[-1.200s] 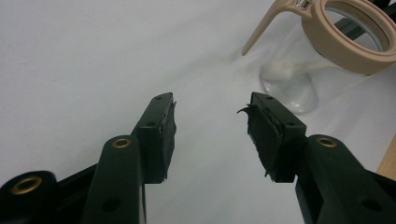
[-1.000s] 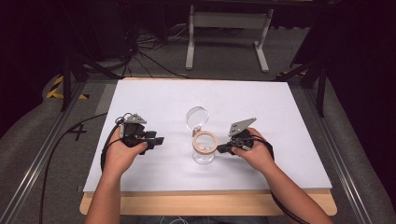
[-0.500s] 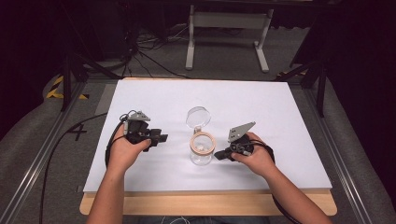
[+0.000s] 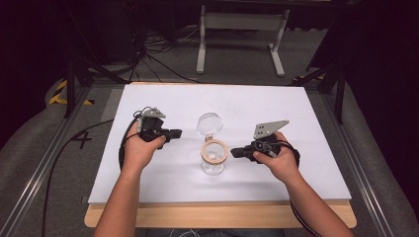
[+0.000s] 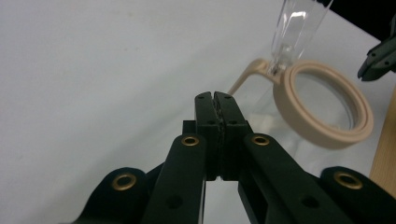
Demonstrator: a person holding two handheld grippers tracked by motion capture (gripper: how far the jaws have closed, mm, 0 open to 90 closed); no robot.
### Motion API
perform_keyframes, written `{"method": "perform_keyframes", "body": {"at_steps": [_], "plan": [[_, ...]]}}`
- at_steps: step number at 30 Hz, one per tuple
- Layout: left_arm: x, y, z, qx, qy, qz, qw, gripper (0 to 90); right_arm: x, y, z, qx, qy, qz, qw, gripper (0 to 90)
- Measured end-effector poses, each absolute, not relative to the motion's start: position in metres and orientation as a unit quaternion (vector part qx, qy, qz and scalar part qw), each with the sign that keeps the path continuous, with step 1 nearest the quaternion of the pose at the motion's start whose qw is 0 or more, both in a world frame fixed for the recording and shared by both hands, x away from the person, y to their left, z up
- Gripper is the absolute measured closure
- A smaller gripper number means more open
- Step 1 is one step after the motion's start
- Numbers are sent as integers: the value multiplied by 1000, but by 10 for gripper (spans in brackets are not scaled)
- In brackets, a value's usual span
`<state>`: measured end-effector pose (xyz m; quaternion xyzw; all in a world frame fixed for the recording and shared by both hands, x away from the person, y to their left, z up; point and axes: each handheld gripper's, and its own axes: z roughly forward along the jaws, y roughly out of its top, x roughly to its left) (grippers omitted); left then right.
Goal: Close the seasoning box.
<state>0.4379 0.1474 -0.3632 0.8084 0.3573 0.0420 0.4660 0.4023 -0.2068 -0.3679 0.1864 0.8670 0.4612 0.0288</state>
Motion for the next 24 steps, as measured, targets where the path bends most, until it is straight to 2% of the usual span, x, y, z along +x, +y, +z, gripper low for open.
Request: {"method": "perform_keyframes", "body": {"at_steps": [10,24], "plan": [[447,117,-343,804,331,47,491,886,406,-189,-371,189,858,477,20,900],[436,108,-335,815,300,48,493,871,406,-182,-370,201,850,486,15,900]]}}
